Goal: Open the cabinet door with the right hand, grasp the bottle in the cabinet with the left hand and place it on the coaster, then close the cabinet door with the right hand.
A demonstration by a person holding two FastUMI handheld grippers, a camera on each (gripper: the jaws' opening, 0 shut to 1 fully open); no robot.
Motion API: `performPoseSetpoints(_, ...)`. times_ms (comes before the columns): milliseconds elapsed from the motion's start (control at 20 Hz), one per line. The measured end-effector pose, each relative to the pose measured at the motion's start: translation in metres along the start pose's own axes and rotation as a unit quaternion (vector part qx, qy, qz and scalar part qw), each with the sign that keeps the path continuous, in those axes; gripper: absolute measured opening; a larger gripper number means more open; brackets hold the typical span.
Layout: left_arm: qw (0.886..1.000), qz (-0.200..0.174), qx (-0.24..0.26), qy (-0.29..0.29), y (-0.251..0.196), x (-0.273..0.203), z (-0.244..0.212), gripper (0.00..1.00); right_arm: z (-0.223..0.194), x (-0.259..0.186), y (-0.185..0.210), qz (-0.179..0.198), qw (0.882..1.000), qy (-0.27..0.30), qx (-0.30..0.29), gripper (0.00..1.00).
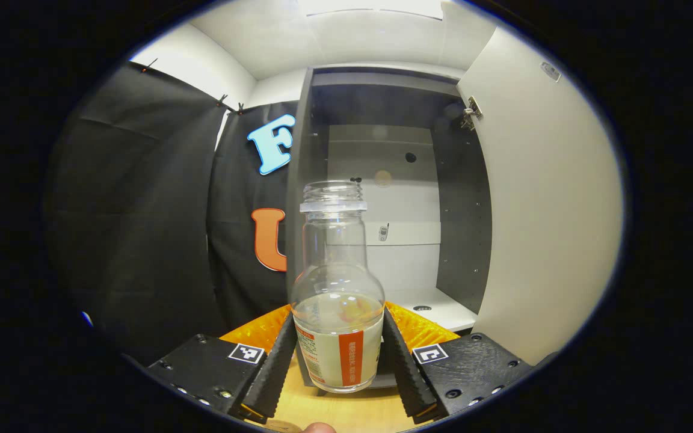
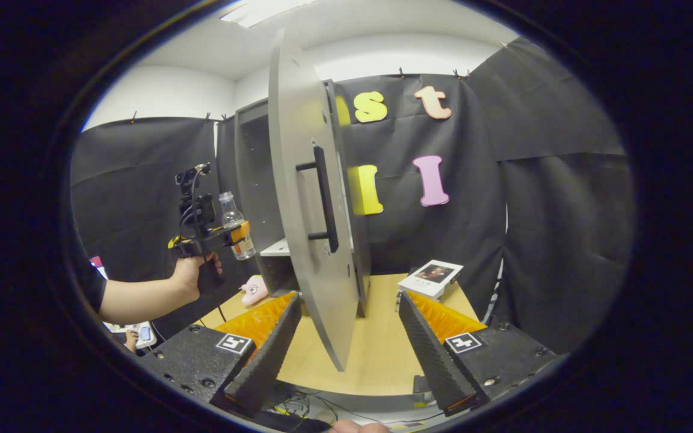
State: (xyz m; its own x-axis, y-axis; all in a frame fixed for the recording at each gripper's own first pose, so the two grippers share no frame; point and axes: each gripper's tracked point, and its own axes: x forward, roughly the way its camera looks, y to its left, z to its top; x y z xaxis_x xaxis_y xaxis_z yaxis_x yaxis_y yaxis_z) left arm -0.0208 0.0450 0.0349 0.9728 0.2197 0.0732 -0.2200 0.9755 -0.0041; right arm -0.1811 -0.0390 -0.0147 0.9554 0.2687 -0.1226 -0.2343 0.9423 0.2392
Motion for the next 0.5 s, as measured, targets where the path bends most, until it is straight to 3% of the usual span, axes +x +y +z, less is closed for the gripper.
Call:
performPoseSetpoints(50,1.000,0.012,0.004,0.001,0.013,-0.010,-0.006,0.75,-0.010,-0.001,0.006,0.009,1.000,0.011,-0.003,1.00)
performPoseSetpoints(250,0.999,0.046,-0.002,0.014,0.056,-0.044,-0.043,0.75,-0.033,-0.001,0.024,0.022,0.999,0.026,-0.025,1.00)
performPoseSetpoints(500,0.996,0.062,-0.022,0.065,0.091,-0.065,-0.131,0.75,-0.073,0.015,0.040,0.018,0.998,0.049,0.024,0.98)
